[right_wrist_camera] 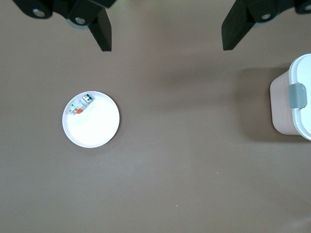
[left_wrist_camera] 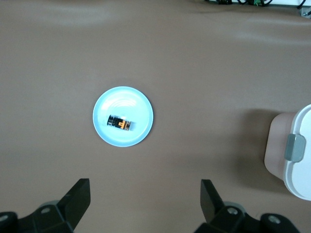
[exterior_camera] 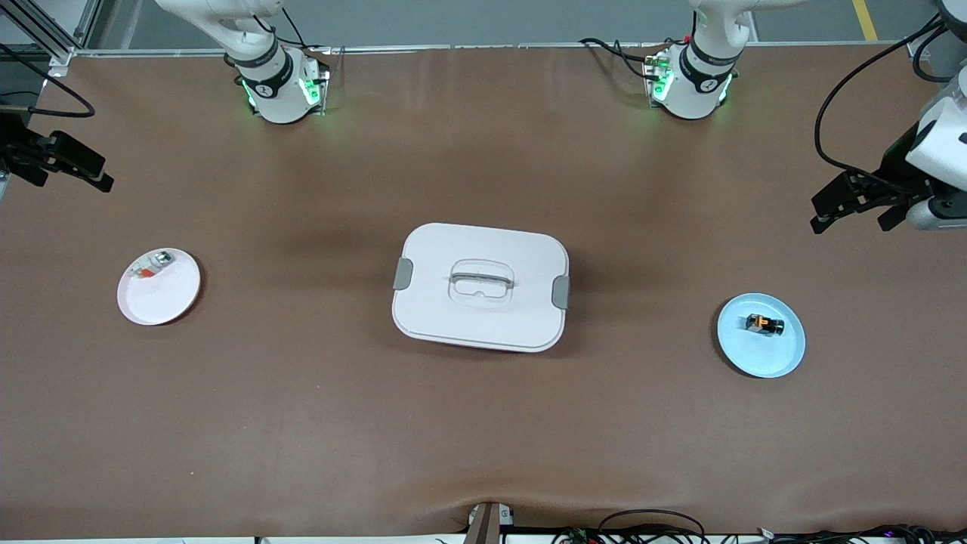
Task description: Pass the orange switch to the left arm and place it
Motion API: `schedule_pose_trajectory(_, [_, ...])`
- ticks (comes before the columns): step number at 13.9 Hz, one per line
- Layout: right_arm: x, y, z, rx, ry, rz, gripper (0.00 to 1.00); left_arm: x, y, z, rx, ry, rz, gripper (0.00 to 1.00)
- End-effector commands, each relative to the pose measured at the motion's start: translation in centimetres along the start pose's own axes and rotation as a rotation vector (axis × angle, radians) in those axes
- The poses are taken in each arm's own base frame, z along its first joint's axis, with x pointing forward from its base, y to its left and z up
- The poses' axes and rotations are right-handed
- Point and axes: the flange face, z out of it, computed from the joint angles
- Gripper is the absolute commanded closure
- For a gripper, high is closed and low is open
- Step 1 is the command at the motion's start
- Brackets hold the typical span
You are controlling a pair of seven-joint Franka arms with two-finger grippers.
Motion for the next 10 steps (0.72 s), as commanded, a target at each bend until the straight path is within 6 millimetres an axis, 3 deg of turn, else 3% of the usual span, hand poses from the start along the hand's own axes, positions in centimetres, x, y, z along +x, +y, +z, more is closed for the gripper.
schedule_pose_trajectory(1, [-0.5, 0.2, -0.4, 0.003, 0.015, -0.005, 0.0, 0.1, -0.2, -1.5, 0.009, -0.033, 0.006, 0.0])
schedule_pose_trajectory(10, [-0.5, -0.6, -0.4, -0.032, 0.023, -0.028, 0.0, 0.5, -0.7, 0.1, 0.016, -0.073, 0.022, 0.0])
